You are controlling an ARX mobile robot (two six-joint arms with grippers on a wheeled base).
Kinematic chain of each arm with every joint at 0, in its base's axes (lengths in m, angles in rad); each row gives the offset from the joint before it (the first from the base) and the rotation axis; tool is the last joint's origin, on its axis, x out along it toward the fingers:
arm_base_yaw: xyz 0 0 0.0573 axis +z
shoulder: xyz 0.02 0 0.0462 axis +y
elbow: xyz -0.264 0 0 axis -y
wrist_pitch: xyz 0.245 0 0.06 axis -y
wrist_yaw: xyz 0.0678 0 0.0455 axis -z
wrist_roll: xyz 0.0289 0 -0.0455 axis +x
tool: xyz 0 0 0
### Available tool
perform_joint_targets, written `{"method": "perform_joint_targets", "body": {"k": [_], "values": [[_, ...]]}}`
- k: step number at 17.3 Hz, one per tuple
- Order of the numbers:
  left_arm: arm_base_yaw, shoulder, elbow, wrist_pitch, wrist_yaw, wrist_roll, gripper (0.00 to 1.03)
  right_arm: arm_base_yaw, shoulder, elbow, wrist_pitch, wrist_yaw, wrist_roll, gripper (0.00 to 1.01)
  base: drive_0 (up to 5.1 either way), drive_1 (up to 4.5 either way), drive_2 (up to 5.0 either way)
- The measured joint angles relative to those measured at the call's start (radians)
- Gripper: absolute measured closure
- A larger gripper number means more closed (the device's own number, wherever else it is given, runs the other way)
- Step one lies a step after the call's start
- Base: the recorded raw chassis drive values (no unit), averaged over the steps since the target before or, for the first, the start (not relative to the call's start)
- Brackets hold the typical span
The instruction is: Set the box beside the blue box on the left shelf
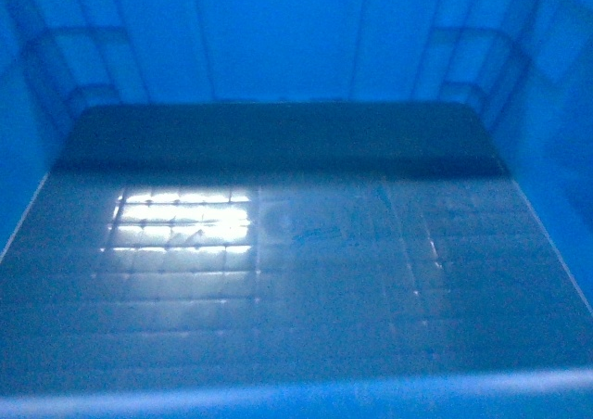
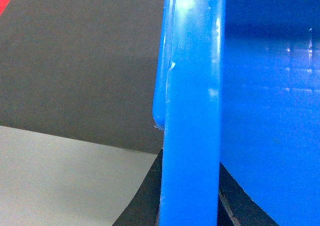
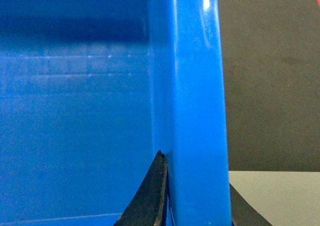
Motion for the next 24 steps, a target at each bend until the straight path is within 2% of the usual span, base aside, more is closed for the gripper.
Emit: {"method": "perform_joint_targets", "body": {"k": [2, 3, 4, 6, 9, 19, 24], "values": [[-0.047, -0.068, -0.015, -0.064, -0.048, -0.031, 0.90, 0.047, -0.084, -0.039, -0.034, 0.041, 0.041, 0.89, 0.0, 0.00, 0.0], [-0.058, -0.086, -0.022, -0.070, -0.052, -0.039, 0.90, 0.050, -0.105, -0.052, -0.039, 0.044, 0.049, 0.89, 0.0, 0.00, 0.0], [-0.062, -0.088, -0.027, -0.062, -0.057, -0.037, 0.90, 0.048, -0.105, -0.052, -0.038, 0.047, 0.049, 0.89, 0.0, 0.00, 0.0], [-0.086, -0.099, -0.048, -0.002, -0.089, -0.018, 0.90, 0.047, -0.106, -0.059, -0.006, 0.077, 0.027, 0.89, 0.0, 0.00, 0.0], [-0.089, -0.104, -0.048, 0.018, -0.096, -0.015, 0.90, 0.049, -0.119, -0.059, 0.018, 0.100, 0.005, 0.88, 0.0, 0.00, 0.0], [-0.090, -0.106, -0.048, 0.013, -0.099, -0.014, 0.90, 0.050, -0.118, -0.059, 0.013, 0.101, 0.005, 0.88, 0.0, 0.00, 0.0], [-0.090, -0.106, -0.048, 0.009, -0.098, -0.014, 0.90, 0.050, -0.116, -0.059, 0.012, 0.100, 0.004, 0.88, -1.5, -1.49, -1.5]]}}
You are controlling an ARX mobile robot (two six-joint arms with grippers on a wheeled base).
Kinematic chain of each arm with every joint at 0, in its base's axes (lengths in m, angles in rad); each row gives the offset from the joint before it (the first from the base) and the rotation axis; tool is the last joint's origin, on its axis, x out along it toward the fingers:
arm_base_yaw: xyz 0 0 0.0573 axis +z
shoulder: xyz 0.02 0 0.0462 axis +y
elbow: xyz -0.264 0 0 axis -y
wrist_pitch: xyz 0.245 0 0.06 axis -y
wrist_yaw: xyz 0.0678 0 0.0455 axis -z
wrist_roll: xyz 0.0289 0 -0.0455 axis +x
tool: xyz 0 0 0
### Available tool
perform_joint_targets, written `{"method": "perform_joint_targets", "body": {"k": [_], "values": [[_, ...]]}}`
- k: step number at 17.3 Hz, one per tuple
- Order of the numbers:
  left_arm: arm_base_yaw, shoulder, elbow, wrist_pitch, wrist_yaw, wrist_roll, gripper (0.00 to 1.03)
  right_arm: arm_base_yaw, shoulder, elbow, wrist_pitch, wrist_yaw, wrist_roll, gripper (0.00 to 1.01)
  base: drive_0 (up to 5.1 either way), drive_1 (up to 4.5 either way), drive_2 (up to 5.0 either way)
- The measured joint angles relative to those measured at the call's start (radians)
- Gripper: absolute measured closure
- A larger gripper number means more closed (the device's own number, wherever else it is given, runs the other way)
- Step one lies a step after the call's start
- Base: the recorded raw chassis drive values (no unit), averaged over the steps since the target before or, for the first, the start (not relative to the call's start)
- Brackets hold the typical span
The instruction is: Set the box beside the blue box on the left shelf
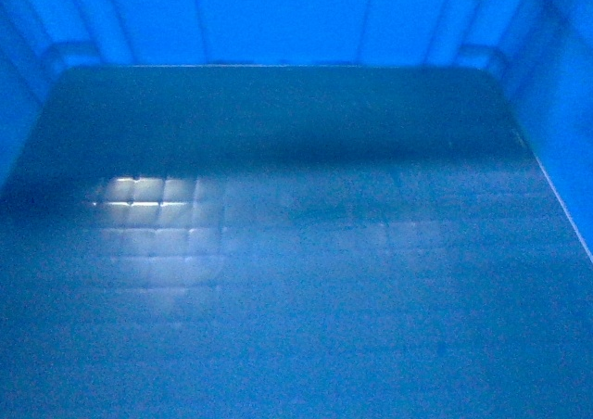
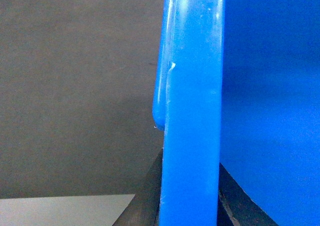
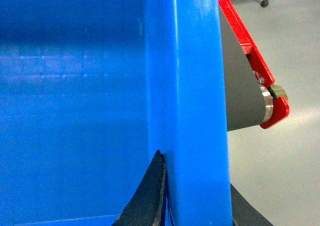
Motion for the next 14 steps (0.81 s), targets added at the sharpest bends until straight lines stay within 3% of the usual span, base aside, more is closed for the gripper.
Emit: {"method": "perform_joint_targets", "body": {"k": [14], "values": [[0.000, 0.000, 0.000, 0.001, 0.000, 0.000, 0.90, 0.000, 0.000, 0.000, -0.002, 0.000, 0.000, 0.88, -1.6, -1.55, -1.6]]}}
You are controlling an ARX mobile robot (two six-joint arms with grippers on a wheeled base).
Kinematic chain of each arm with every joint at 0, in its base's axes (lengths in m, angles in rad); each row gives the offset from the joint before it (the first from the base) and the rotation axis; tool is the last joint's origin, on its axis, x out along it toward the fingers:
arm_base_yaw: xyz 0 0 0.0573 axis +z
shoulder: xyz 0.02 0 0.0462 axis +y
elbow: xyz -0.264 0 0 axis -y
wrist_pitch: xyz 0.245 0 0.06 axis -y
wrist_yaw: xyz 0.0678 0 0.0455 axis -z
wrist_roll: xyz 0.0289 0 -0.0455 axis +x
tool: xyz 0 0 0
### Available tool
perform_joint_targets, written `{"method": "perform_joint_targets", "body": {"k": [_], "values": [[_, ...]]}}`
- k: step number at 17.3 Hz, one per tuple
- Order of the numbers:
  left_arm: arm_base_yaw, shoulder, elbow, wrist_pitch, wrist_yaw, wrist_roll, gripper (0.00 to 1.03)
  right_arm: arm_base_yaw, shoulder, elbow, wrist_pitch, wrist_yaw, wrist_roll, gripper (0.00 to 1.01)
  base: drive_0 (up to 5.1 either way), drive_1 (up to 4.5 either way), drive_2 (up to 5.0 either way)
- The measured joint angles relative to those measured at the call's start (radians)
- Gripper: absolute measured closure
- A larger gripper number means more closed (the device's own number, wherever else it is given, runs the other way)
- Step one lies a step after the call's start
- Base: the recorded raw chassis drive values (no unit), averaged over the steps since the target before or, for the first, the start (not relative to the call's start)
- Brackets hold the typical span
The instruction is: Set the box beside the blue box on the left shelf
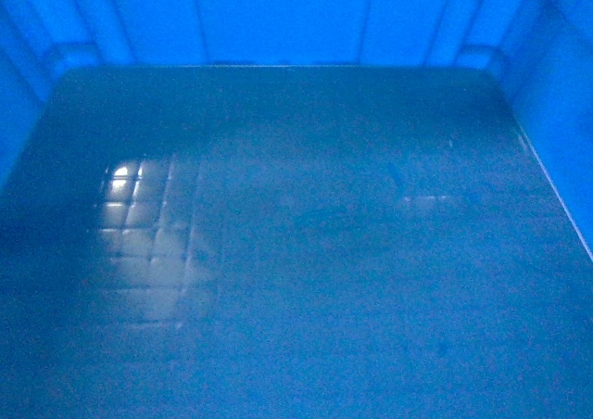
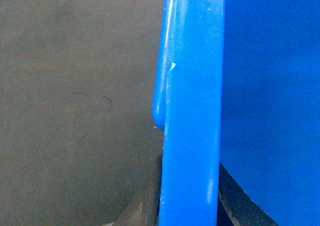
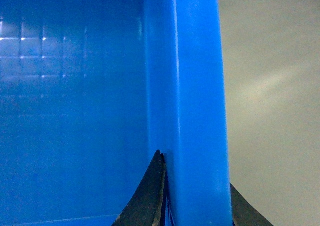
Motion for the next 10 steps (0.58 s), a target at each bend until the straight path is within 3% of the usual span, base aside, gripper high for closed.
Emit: {"method": "perform_joint_targets", "body": {"k": [10], "values": [[0.000, 0.000, 0.000, 0.000, 0.000, 0.000, 0.90, 0.000, 0.000, 0.000, 0.000, 0.000, 0.000, 0.88, -1.6, -1.64, -1.6]]}}
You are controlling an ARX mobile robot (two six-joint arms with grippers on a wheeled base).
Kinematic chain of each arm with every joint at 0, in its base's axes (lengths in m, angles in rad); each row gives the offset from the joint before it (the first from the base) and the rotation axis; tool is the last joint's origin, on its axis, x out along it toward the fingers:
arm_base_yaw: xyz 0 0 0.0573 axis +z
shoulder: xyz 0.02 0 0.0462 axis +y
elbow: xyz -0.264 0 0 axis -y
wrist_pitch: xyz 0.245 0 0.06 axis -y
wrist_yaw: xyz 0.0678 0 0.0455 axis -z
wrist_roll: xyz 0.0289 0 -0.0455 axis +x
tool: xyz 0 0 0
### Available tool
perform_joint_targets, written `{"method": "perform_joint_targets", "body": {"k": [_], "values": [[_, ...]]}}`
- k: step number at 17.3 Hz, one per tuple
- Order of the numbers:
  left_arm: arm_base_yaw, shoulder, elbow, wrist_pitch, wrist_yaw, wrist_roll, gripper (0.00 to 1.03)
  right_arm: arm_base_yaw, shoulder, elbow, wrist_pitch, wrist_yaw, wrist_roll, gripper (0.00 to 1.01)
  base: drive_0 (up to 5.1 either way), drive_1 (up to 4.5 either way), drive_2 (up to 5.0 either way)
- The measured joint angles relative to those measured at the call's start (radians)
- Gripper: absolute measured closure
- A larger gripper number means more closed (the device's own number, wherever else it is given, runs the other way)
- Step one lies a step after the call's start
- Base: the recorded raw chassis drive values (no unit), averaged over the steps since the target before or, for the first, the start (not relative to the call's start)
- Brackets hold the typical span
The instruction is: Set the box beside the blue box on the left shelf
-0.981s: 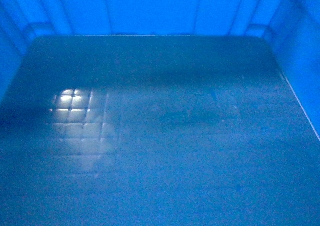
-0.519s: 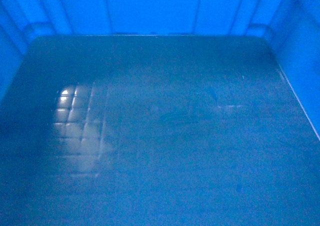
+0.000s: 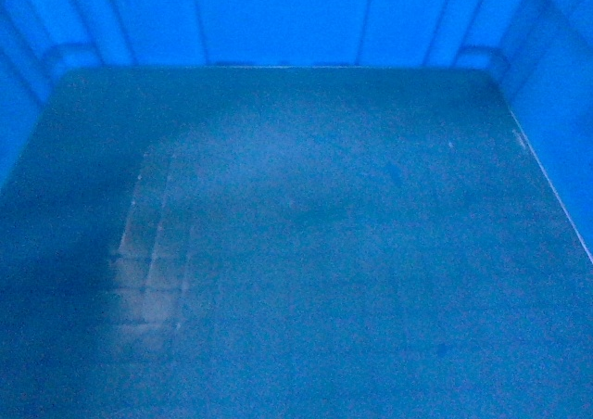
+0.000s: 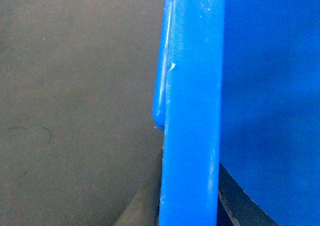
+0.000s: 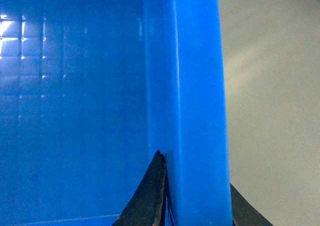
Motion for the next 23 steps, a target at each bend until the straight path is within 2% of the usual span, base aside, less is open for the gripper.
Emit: {"method": "perform_joint_targets", "body": {"k": [23], "values": [[0.000, 0.000, 0.000, 0.000, 0.000, 0.000, 0.90, 0.000, 0.000, 0.000, -0.001, 0.000, 0.000, 0.88, -1.6, -1.59, -1.6]]}}
